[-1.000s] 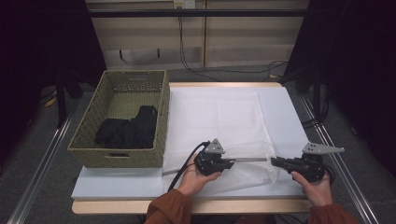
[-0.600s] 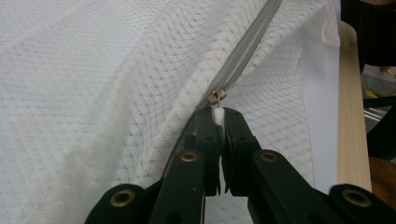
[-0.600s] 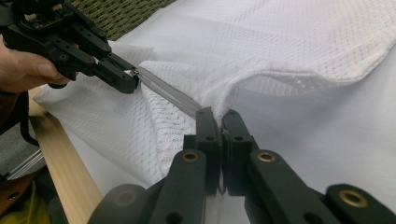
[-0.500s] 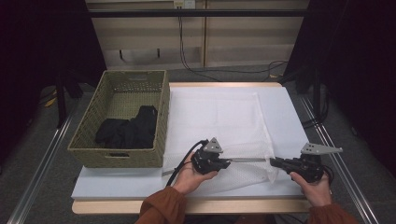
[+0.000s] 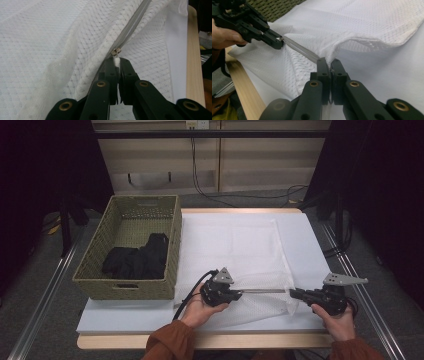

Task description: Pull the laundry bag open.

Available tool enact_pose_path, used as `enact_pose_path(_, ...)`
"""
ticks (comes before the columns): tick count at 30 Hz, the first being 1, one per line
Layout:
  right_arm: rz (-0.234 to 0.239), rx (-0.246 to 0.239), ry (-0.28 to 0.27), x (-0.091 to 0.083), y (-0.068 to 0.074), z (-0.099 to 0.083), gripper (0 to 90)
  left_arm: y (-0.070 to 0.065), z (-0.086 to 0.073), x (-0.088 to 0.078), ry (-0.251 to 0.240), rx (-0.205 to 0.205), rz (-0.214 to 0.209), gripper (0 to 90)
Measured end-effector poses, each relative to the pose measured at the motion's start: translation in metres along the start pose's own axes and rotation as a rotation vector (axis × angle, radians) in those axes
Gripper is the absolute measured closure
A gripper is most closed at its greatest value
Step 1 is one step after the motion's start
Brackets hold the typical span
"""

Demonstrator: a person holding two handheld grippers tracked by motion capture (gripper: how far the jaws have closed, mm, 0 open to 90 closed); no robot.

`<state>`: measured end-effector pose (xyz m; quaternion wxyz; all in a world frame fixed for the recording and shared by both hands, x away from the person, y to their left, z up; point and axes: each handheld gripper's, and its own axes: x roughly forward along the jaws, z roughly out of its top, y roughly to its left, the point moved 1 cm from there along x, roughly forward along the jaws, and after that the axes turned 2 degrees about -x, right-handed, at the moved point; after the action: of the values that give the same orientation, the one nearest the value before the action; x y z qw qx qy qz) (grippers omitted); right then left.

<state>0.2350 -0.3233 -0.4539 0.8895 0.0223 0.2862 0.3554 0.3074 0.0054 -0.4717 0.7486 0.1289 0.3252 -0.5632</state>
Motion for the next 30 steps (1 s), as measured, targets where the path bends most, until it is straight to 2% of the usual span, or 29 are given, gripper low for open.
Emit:
enact_pose_path(4, -0.001, 0.007, 0.000, 0.000, 0.001, 0.001, 87.4, 0.000, -0.001, 0.000, -0.005, 0.003, -0.005, 86.4)
enact_pose_path(10, -0.010, 0.013, -0.011, -0.004, -0.002, 0.000, 87.4, 0.004, -0.007, -0.006, -0.007, -0.017, 0.009, 86.4)
enact_pose_path(16, -0.007, 0.003, -0.011, -0.004, -0.001, 0.001, 87.4, 0.005, -0.010, -0.009, -0.007, -0.018, 0.010, 86.3)
enact_pose_path(18, -0.007, 0.010, -0.006, -0.003, -0.002, 0.000, 87.4, 0.006, -0.011, -0.012, 0.025, -0.007, 0.021, 86.4)
enact_pose_path(21, -0.008, 0.013, -0.006, -0.004, -0.002, 0.000, 87.4, 0.007, -0.014, -0.016, -0.002, -0.024, 0.019, 86.3)
enact_pose_path(23, -0.004, 0.009, -0.010, -0.004, -0.002, 0.001, 87.4, 0.008, -0.016, -0.018, 0.021, -0.016, 0.030, 86.4)
enact_pose_path(25, -0.004, 0.012, -0.009, -0.004, -0.002, 0.001, 87.4, 0.009, -0.017, -0.019, 0.004, -0.029, 0.034, 86.3)
enact_pose_path(26, -0.006, 0.013, -0.010, -0.004, -0.002, 0.001, 87.3, 0.009, -0.017, -0.020, 0.011, -0.033, 0.035, 86.3)
enact_pose_path(28, -0.008, 0.010, -0.010, -0.004, -0.002, 0.001, 87.4, 0.009, -0.017, -0.021, 0.005, -0.026, 0.032, 86.3)
enact_pose_path(29, -0.005, 0.012, -0.012, -0.004, -0.002, 0.001, 87.4, 0.009, -0.017, -0.022, 0.018, -0.017, 0.040, 86.3)
enact_pose_path(30, -0.008, 0.011, -0.011, -0.004, -0.002, 0.001, 87.4, 0.009, -0.017, -0.022, -0.002, -0.026, 0.034, 86.3)
